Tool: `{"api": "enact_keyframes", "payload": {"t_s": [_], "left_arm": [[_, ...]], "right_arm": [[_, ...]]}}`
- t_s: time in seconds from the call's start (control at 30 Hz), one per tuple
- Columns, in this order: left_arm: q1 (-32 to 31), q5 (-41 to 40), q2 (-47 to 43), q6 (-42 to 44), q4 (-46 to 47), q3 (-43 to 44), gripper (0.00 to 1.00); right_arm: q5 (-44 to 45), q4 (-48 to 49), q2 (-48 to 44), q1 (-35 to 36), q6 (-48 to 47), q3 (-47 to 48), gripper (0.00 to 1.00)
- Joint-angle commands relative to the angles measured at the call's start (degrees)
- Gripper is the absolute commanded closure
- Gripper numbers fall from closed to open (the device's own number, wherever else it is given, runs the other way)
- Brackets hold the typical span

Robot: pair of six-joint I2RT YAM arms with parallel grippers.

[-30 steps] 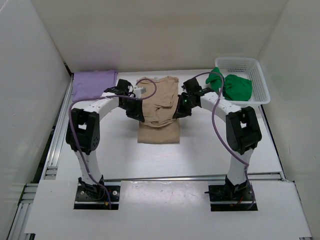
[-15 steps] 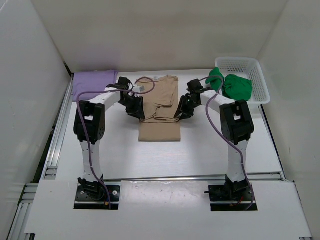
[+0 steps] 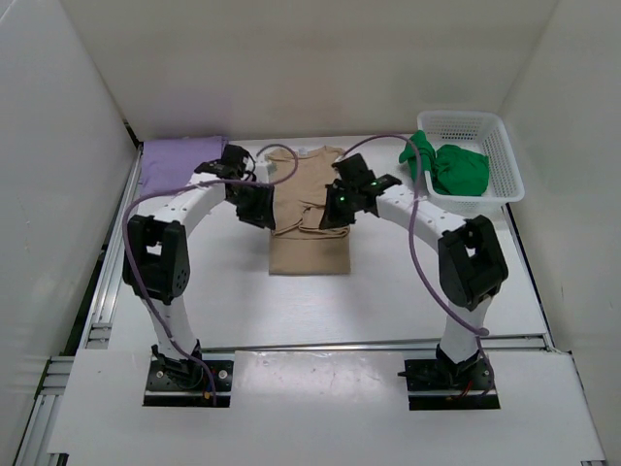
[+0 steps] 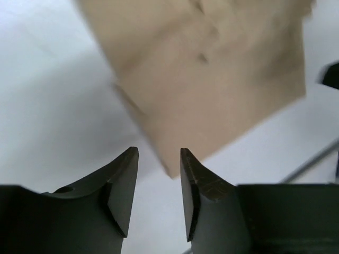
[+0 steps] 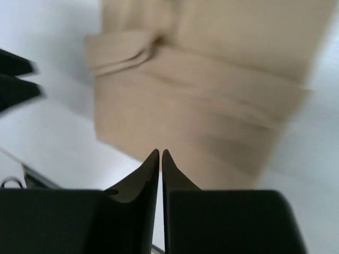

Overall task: Fold and stack the t-shirts
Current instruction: Fold the folded rectangular tshirt in 1/3 of the way

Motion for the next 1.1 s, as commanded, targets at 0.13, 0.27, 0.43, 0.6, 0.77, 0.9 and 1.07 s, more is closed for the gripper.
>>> {"api": "enact_keyframes", "payload": {"t_s": [0.13,0.27,0.43,0.6,0.77,0.9,1.07], "left_arm": [[-6.03,5.41,-0.27,0.40,0.60,-8.25,0.49],[-6.65,1.90,1.12,0.40,2.62,-9.82,0.48],[-7.18,-1.70,3.15,0.40,2.62,-11.85,0.48],[-9.11,-5.66,4.38,0.40,2.62,-11.85,0.48],[-10.17,-8.56,4.38,0.40,2.62,-11.85,0.46],[-10.17,-10.15,4.38,0.40,2.62,-11.85,0.46],[-11.39,-12.34,4.38,0.40,2.62,-11.24,0.46]], "right_arm": [[-9.29,8.99,9.33,1.72,7.40,-1.13,1.00],[-9.29,11.45,10.66,2.24,8.11,-1.13,1.00],[-9.29,11.46,11.27,2.24,8.11,-2.44,1.00],[-8.68,11.46,13.64,2.77,10.21,-2.63,1.00],[-5.87,9.53,16.63,2.77,15.66,0.36,1.00],[-0.52,10.14,16.63,2.16,20.58,1.50,1.00],[3.18,9.54,18.21,1.54,24.89,7.19,1.00]]}}
